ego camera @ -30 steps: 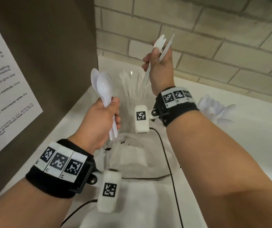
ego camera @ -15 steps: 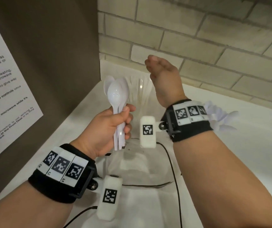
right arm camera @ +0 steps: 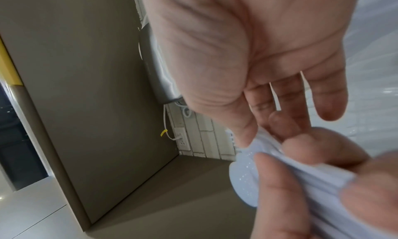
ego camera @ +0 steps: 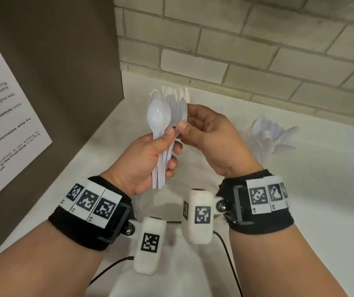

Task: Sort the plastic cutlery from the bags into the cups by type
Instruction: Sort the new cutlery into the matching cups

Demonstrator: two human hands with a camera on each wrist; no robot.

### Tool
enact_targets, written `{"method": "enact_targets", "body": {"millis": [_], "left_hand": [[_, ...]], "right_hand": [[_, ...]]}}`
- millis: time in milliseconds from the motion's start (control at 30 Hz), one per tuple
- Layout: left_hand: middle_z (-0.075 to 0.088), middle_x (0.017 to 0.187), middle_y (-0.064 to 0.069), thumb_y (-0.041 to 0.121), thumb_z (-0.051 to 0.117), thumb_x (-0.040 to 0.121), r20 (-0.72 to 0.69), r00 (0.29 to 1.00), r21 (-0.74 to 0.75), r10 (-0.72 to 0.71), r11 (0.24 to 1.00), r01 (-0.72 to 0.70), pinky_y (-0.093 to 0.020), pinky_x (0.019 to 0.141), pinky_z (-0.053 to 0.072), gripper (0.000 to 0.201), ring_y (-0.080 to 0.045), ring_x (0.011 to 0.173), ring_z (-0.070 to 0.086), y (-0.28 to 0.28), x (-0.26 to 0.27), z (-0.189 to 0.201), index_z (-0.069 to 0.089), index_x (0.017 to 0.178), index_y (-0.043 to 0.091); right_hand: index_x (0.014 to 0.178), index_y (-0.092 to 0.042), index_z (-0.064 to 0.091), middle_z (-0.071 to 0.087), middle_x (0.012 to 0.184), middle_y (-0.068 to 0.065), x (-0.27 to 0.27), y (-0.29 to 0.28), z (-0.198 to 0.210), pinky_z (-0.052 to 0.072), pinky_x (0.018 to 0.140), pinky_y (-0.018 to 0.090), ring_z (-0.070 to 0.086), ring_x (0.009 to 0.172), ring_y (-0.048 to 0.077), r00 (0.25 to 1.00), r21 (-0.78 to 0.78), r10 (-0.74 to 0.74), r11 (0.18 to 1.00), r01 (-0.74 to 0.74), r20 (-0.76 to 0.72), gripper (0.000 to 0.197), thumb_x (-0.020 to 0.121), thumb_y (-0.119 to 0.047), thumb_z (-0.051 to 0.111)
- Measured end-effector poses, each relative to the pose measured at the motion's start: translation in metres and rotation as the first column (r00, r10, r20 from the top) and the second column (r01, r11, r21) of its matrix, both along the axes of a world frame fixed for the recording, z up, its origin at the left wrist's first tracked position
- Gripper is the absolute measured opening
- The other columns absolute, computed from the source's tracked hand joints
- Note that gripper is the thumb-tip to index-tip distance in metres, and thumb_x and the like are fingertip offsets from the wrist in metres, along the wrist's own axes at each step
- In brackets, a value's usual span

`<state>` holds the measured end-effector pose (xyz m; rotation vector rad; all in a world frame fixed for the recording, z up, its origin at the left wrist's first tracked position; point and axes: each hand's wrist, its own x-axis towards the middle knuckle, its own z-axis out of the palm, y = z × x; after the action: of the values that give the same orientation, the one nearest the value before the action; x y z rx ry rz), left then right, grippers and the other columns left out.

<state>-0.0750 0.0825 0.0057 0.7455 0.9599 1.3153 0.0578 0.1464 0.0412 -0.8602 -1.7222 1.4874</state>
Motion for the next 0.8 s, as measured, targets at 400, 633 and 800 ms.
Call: {"method": "enact_targets", "body": {"millis": [400,633,800], "left_hand": [[0.067,0.078,0.000,0.037,0.051,0.090,-0.125,0.992,-0.014,-0.006,1.000,0.004,-0.031,0.061,0.042,0.029,-0.014,0.062,0.053,-0.006,0.004,-0.007,0.063,0.104,0.014],[0.064,0.086,-0.003,0.039,0.058,0.089,0.003,0.995,0.011,-0.096,0.995,0.096,-0.032,0.060,0.052,0.036,-0.019,0.068,0.062,-0.008,-0.001,-0.008,0.064,0.116,0.016],[0.058,0.084,-0.001,0.036,0.055,0.086,0.101,0.990,0.003,-0.102,0.995,0.102,-0.031,0.060,0.043,0.046,-0.016,0.066,0.051,-0.006,-0.003,-0.013,0.062,0.126,0.014]], "right_hand": [[0.111,-0.026,0.065,0.067,0.096,-0.001,-0.009,0.001,-0.005,0.058,0.079,0.038,0.065,0.079,0.015,0.963,0.217,-0.261,0.946,0.240,0.071,0.027,0.085,-0.018,0.070],[0.089,-0.006,0.070,0.067,0.077,0.001,-0.010,-0.002,0.005,0.045,0.046,0.011,0.061,0.057,0.000,0.934,0.147,-0.332,0.925,0.350,-0.132,0.004,0.087,-0.005,0.067],[0.097,-0.012,0.074,0.072,0.085,-0.012,-0.009,-0.002,0.003,0.051,0.066,0.013,0.065,0.075,-0.006,0.915,0.136,-0.378,0.908,0.396,-0.142,0.011,0.088,-0.012,0.068]]}}
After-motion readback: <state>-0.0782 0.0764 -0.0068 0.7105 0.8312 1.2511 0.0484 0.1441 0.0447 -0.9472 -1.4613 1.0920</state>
